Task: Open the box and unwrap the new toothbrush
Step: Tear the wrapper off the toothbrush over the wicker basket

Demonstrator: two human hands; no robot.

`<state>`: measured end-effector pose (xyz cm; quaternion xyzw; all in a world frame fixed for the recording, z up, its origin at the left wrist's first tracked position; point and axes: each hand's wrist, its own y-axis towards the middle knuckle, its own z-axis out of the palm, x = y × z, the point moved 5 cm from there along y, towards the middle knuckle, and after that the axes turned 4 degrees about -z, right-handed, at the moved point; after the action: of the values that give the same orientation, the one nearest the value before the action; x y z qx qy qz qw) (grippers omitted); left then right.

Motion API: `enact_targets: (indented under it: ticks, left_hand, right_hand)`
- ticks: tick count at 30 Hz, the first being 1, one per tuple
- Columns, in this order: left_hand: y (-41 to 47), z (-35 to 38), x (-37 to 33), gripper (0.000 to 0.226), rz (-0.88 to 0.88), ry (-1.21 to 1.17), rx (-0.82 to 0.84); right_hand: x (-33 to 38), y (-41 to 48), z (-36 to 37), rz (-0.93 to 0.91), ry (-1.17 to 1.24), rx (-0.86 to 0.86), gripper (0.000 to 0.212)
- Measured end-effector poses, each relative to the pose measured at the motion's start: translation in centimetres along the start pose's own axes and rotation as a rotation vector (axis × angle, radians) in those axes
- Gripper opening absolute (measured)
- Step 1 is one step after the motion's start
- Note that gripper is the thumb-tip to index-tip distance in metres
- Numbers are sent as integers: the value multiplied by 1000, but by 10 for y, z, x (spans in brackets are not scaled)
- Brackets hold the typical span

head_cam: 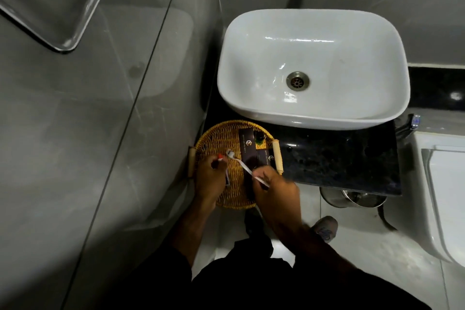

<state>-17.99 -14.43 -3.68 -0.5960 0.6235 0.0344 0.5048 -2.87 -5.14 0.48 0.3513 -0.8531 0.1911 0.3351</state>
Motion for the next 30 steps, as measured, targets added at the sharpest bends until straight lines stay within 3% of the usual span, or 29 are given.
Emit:
enact_targets:
  ticks: [4, 7, 11, 18, 24, 30]
  left_hand:
    - [11, 10, 6, 13, 18, 20, -25]
    - [18, 11, 10, 23, 9, -10, -55]
    - [25, 7, 11, 22, -20, -75, -124]
    - [32, 12, 7, 29, 17, -15, -121]
    - [20, 5, -7, 27, 61, -37, -211]
    - [5, -11, -15, 25, 135, 11, -253]
  right_hand:
    - [14, -1, 30, -173, -87, 67, 10]
    - [9, -4, 51, -220, -188, 156, 31]
    - [7, 0, 65, -254, -267, 223, 43]
    - [15, 13, 78, -177, -177, 256, 59]
    - [9, 21, 68, -22, -81, 139, 35]
    - [11, 42, 75, 23, -198, 282, 30]
